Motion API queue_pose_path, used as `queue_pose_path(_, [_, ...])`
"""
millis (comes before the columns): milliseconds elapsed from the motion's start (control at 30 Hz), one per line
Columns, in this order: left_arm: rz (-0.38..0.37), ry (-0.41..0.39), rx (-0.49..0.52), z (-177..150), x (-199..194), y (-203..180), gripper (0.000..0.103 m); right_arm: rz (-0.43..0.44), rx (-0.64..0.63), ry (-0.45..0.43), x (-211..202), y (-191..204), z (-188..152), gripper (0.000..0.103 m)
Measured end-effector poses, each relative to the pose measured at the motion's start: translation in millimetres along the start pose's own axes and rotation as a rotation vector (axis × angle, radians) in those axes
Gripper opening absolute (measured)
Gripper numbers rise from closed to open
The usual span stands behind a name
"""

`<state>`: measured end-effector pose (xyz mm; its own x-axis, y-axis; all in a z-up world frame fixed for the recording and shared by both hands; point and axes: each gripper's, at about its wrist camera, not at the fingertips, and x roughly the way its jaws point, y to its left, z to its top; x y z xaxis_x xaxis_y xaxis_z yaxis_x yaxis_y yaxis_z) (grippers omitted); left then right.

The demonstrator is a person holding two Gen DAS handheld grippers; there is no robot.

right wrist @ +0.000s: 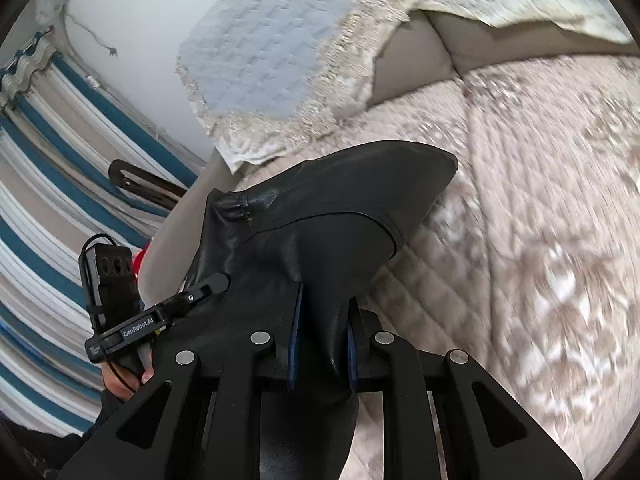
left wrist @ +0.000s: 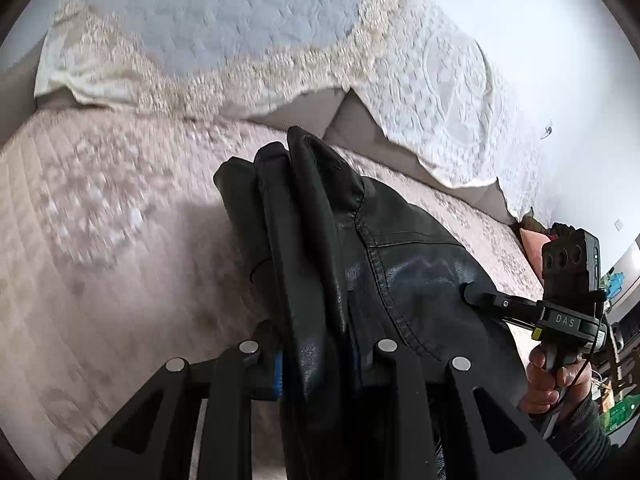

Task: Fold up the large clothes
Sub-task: 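Lay the folded jacket down and open both tools, pulling them back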

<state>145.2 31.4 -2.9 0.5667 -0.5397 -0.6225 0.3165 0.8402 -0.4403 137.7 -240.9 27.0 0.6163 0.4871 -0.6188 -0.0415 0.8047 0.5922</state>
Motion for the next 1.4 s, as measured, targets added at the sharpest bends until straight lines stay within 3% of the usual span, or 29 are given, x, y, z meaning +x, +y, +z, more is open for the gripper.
queue_pose_path(367, [0.069, -0.072, 0.001, 76, 11, 71, 0.024, 0.05, -0.067, -0.022, 81, 21, 74, 0.019])
queue_pose_path(500, [0.095, -0.081, -0.019, 96, 26, 100, 0.025, 0.017, -0.07, -0.011, 118, 16, 91, 0.022])
queue_pose_path(633, [0.222, 0.022, -0.071, 93, 73, 140, 0.03, -0.149, -0.024, 0.092, 163, -11, 88, 0.027])
queue_pose_path(667, [0.247, 0.056, -0.103, 87, 83, 152, 0.037, -0.144, -0.02, 0.092, 163, -15, 84, 0.027])
queue_pose_path(733, [0.205, 0.018, -0.167, 77, 77, 167, 0.04, -0.117, -0.014, 0.071, 150, -17, 78, 0.032])
queue_pose_path(967, [0.248, -0.063, -0.156, 55, 23, 154, 0.038, -0.134, -0.14, 0.036, 102, 17, 50, 0.032])
queue_pose_path(1100, [0.219, -0.124, -0.083, 40, -6, 116, 0.038, -0.144, -0.221, 0.066, 109, 41, 29, 0.032])
queue_pose_path(1167, [0.23, -0.105, -0.045, 32, 2, 103, 0.038, -0.198, -0.23, 0.118, 125, 41, 19, 0.032])
queue_pose_path(1267, [0.29, 0.01, -0.045, 22, 39, 109, 0.042, -0.235, -0.251, 0.138, 136, 36, 14, 0.032])
queue_pose_path(1400, [0.291, -0.002, -0.089, 25, 39, 117, 0.042, -0.268, -0.26, 0.126, 121, 45, 12, 0.032])
